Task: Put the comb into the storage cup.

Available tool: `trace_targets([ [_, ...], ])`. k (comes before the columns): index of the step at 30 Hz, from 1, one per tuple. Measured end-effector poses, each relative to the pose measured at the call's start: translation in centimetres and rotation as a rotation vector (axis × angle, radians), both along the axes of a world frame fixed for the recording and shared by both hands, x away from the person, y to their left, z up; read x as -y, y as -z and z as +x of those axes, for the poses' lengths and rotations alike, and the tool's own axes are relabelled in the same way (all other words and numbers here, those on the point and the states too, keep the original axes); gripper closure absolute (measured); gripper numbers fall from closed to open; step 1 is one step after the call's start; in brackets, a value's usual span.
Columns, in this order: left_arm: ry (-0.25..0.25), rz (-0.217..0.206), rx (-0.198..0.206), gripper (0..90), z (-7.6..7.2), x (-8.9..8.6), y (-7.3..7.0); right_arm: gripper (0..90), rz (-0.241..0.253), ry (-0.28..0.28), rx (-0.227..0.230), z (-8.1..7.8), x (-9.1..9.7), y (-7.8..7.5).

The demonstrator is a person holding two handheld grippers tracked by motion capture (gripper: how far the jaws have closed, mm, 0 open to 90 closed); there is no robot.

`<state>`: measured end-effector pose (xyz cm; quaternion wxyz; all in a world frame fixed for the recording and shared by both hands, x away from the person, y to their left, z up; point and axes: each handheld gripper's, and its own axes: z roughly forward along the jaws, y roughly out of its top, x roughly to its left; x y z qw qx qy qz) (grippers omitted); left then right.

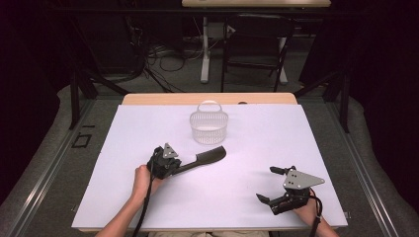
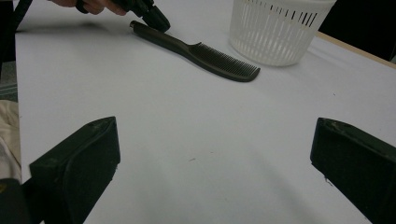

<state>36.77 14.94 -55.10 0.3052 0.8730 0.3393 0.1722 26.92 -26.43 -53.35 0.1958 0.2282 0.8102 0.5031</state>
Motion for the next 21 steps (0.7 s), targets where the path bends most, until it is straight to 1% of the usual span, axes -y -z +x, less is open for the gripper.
trace_targets([
  [2,-0.011,-0.008,0.023,77.1,-0.1,-0.2,-0.3,1.3,0.002,0.000,0.001,0.0,0.0,0.0],
  [4,-0.017,-0.021,0.058,73.0,-0.2,-0.3,-0.7,1.3,0.000,-0.001,0.003,0.0,0.0,0.0],
  [5,-0.020,-0.028,0.071,69.6,-0.2,-0.5,-0.8,1.3,0.001,-0.001,0.005,0.0,0.0,0.0],
  [7,-0.019,-0.035,0.085,65.2,-0.2,-0.7,-1.2,1.3,0.003,0.000,0.006,0.0,0.0,0.0],
  [8,-0.016,-0.044,0.087,61.8,-0.2,-0.8,-1.3,1.3,0.003,0.000,0.007,0.0,0.0,0.0],
  [10,-0.004,-0.045,0.084,55.4,-0.1,-1.0,-1.6,1.3,0.000,0.000,0.005,0.0,0.0,0.0],
  [11,0.000,-0.056,0.086,47.5,-0.1,-1.1,-1.7,1.3,0.001,0.000,0.005,0.0,0.0,0.0],
  [12,0.010,-0.060,0.082,47.5,-0.1,-1.1,-1.8,1.3,0.001,0.000,0.005,0.0,0.0,0.0],
  [13,0.013,-0.051,0.085,44.0,0.0,-1.0,-1.9,1.3,0.000,0.000,0.005,0.0,0.0,0.0],
  [16,0.016,-0.045,0.070,24.6,0.0,-0.8,-2.2,1.3,-0.002,0.000,0.003,0.0,0.0,0.0],
  [18,0.031,-0.034,0.068,15.6,0.0,-0.6,-2.4,1.3,-0.001,-0.001,0.002,0.0,0.0,0.0],
  [20,0.045,-0.031,0.066,14.3,0.0,-0.5,-2.4,1.3,-0.001,-0.001,0.002,0.0,0.0,0.0],
  [21,0.054,-0.022,0.061,12.4,0.0,-0.5,-2.5,1.3,-0.001,0.000,0.005,0.0,0.0,0.0],
])
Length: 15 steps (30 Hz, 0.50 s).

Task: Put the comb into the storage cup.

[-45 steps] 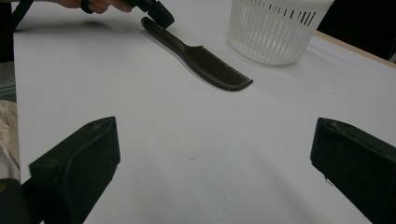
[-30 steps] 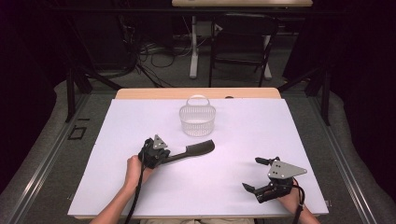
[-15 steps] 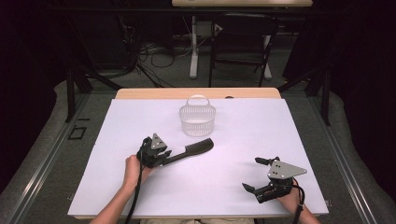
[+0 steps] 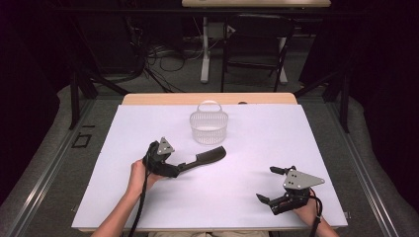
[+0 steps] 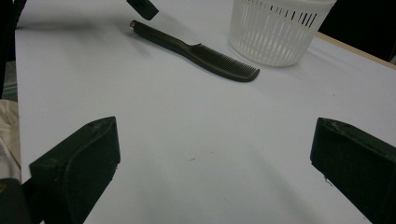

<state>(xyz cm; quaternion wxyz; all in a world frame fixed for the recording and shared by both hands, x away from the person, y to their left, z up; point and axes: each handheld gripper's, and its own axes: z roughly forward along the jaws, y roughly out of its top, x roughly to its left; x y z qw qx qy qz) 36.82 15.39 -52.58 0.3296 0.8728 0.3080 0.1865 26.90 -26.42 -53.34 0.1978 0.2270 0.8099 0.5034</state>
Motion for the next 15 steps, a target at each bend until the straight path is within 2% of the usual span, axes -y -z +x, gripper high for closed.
trace_targets([
  [3,0.024,0.016,-0.010,5.4,0.0,0.2,-0.1,1.3,-0.001,-0.001,-0.002,0.0,0.0,0.0],
  [8,0.044,0.045,-0.024,0.0,0.1,0.7,0.1,1.3,-0.001,-0.001,0.000,0.0,0.0,0.0],
  [15,0.071,0.088,-0.038,0.0,0.0,1.5,-0.3,1.3,-0.003,0.002,-0.010,0.1,0.0,0.1],
])
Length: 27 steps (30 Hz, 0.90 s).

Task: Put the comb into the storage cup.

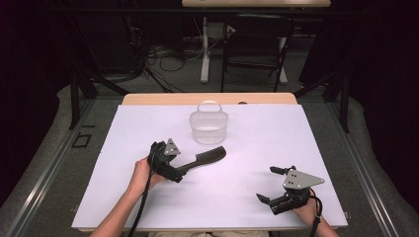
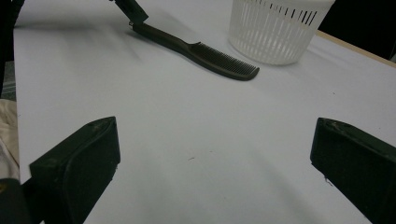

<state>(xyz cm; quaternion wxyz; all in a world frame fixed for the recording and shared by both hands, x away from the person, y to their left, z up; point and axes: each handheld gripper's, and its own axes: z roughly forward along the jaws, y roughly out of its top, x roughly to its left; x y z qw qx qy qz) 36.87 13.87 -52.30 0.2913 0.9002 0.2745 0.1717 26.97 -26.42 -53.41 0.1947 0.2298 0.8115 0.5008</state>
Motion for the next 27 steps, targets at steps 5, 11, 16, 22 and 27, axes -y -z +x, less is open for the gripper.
trace_targets([
  [5,0.040,0.044,-0.014,0.0,0.0,0.6,-0.3,1.3,0.000,0.000,0.004,0.0,0.0,0.0],
  [11,0.046,0.106,-0.040,0.0,0.4,1.3,-0.8,1.3,-0.001,-0.001,0.000,0.0,0.0,0.0],
  [16,0.053,0.142,-0.044,0.0,0.7,1.8,-1.2,1.3,0.003,-0.001,0.001,0.1,-0.1,0.1],
  [22,0.074,0.177,-0.062,0.0,0.8,2.5,-1.2,1.4,-0.001,-0.002,-0.001,0.1,-0.1,0.1],
  [27,0.109,0.201,-0.094,2.8,1.0,3.0,-1.2,1.3,0.001,-0.003,-0.002,0.1,-0.1,0.1],
])
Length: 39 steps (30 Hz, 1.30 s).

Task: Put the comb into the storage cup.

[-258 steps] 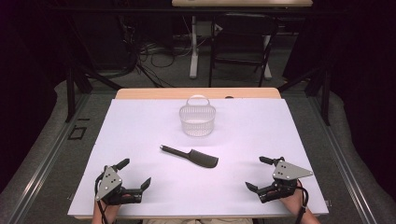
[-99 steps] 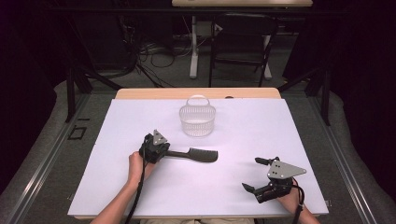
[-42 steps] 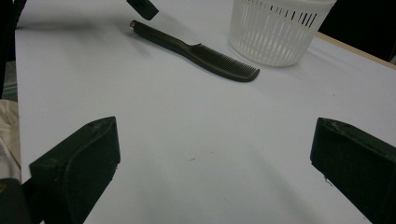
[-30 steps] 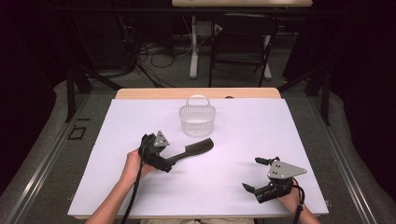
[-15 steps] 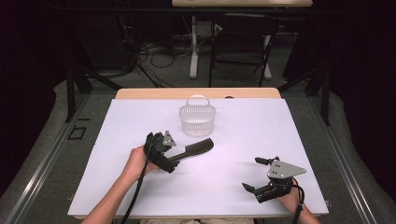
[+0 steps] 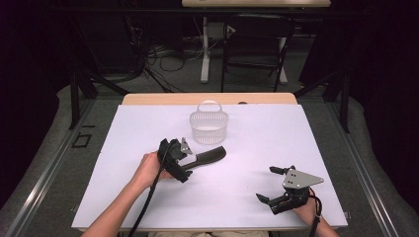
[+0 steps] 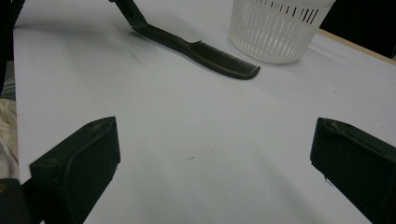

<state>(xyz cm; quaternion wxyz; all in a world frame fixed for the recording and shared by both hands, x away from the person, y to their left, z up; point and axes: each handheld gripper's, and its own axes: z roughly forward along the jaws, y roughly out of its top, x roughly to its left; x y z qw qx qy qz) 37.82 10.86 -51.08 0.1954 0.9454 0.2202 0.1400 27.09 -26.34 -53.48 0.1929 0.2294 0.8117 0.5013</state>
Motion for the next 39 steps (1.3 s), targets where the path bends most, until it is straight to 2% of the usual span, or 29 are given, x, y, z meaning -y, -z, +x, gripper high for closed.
trace_targets([
  [4,0.032,0.025,-0.024,15.9,0.2,0.4,0.0,1.4,0.000,0.001,0.000,0.0,0.0,0.0],
  [8,0.033,0.063,-0.041,23.8,0.4,0.9,0.1,1.4,-0.001,0.002,0.000,0.0,0.0,0.0],
  [13,0.055,0.125,-0.085,34.6,0.8,1.6,0.3,1.4,-0.004,0.001,-0.002,0.1,0.0,0.0],
  [15,0.068,0.131,-0.103,40.5,1.0,1.8,0.4,1.4,-0.004,0.001,-0.003,0.1,0.0,0.0],
  [20,0.059,0.118,-0.141,51.2,1.7,2.6,0.4,1.4,-0.005,0.000,0.000,0.0,0.0,0.0],
  [27,0.084,0.145,-0.185,60.8,2.6,3.4,0.6,1.4,0.000,0.003,0.000,0.0,0.0,0.0],
  [34,0.105,0.171,-0.239,64.0,3.6,4.0,0.9,1.5,-0.007,0.000,-0.001,0.0,0.0,0.0],
  [38,0.117,0.198,-0.253,66.3,4.0,4.2,1.2,1.5,-0.005,0.002,-0.003,0.0,0.1,0.0],
  [39,0.119,0.193,-0.255,67.5,4.0,4.1,1.3,1.5,-0.006,0.002,-0.003,0.0,0.1,0.0],
])
